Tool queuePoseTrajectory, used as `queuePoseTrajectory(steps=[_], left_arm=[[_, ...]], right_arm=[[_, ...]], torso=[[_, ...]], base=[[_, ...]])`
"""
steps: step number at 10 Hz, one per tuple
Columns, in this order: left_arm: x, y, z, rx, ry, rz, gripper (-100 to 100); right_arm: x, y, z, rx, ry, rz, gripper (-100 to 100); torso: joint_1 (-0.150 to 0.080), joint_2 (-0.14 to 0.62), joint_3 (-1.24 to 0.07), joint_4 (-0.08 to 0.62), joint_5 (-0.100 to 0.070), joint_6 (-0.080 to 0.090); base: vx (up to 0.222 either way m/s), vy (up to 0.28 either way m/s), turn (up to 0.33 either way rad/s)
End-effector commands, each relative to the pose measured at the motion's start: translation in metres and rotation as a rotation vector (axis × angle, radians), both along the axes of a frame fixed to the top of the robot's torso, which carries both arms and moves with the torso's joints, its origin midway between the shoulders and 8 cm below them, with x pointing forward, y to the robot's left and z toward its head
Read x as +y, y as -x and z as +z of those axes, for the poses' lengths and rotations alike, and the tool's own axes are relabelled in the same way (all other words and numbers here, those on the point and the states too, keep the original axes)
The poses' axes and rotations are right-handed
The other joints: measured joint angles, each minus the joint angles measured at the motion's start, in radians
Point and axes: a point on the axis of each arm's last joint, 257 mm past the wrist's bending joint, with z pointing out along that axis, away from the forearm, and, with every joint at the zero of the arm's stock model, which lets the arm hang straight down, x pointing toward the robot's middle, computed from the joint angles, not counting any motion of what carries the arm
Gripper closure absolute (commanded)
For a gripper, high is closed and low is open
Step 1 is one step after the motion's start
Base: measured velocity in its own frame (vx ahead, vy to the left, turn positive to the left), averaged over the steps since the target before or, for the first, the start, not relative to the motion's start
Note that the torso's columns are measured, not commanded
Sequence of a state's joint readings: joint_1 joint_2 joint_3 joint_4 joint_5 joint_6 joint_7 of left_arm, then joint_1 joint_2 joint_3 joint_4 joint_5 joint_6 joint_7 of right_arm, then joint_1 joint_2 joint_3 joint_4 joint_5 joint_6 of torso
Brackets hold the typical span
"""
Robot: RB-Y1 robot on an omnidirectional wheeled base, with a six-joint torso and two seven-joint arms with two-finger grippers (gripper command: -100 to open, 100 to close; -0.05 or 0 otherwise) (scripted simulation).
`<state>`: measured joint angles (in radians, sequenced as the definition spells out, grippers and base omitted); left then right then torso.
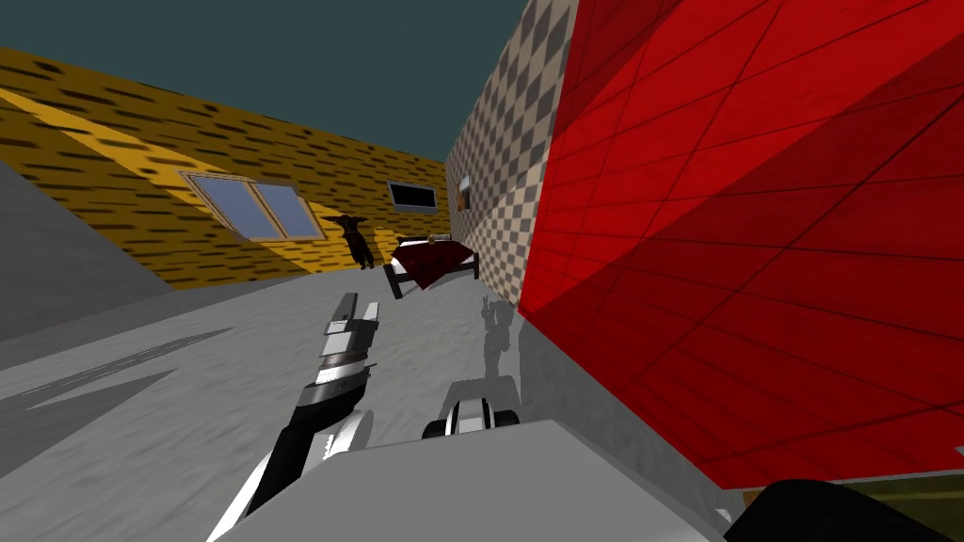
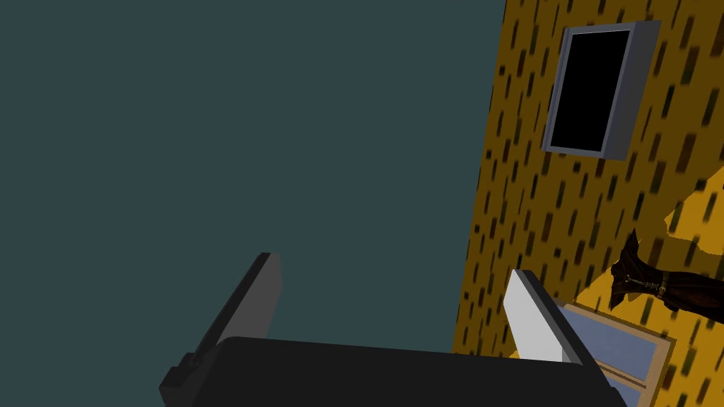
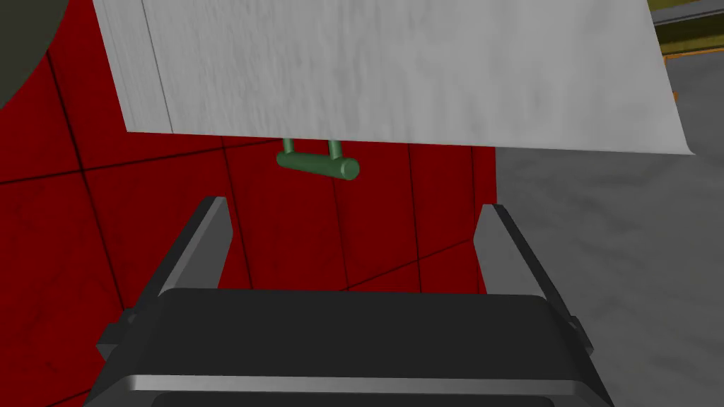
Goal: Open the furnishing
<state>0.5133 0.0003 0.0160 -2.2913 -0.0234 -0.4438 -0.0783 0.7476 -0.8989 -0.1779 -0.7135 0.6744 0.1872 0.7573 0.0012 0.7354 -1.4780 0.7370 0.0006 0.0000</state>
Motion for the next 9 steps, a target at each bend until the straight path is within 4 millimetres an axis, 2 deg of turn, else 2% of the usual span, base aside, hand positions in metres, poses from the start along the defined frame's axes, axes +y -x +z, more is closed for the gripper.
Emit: queuePoseTrajectory(steps=[1,2,8,9], left_arm=[[0.0000,0.0000,0.0000,0.000,0.000,0.000,0],[0.0000,0.0000,0.0000,0.000,0.000,0.000,0],[0.0000,0.0001,-0.0001,0.000,0.000,0.000,0],[0.0000,0.0001,0.0000,0.000,0.000,0.000,0]], right_arm=[[-0.0005,0.0003,0.0008,0.001,0.000,0.001,-100],[-0.0003,0.0005,0.0006,0.001,0.000,0.001,100],[0.0000,0.0075,0.0014,-0.002,-0.003,-0.015,100],[-0.0010,0.0047,0.0025,0.000,-0.001,-0.007,-100]], torso=[[0.001,-0.003,-0.001,-0.001,0.000,-0.001],[0.001,-0.004,-0.002,-0.001,0.000,-0.001],[-0.002,0.001,0.001,0.001,-0.001,0.000],[-0.004,0.007,0.004,0.002,-0.001,0.000]], base=[[-0.017,-0.007,0.001],[-0.008,-0.003,-0.002],[0.141,0.066,0.029],[-0.084,-0.034,-0.038]])
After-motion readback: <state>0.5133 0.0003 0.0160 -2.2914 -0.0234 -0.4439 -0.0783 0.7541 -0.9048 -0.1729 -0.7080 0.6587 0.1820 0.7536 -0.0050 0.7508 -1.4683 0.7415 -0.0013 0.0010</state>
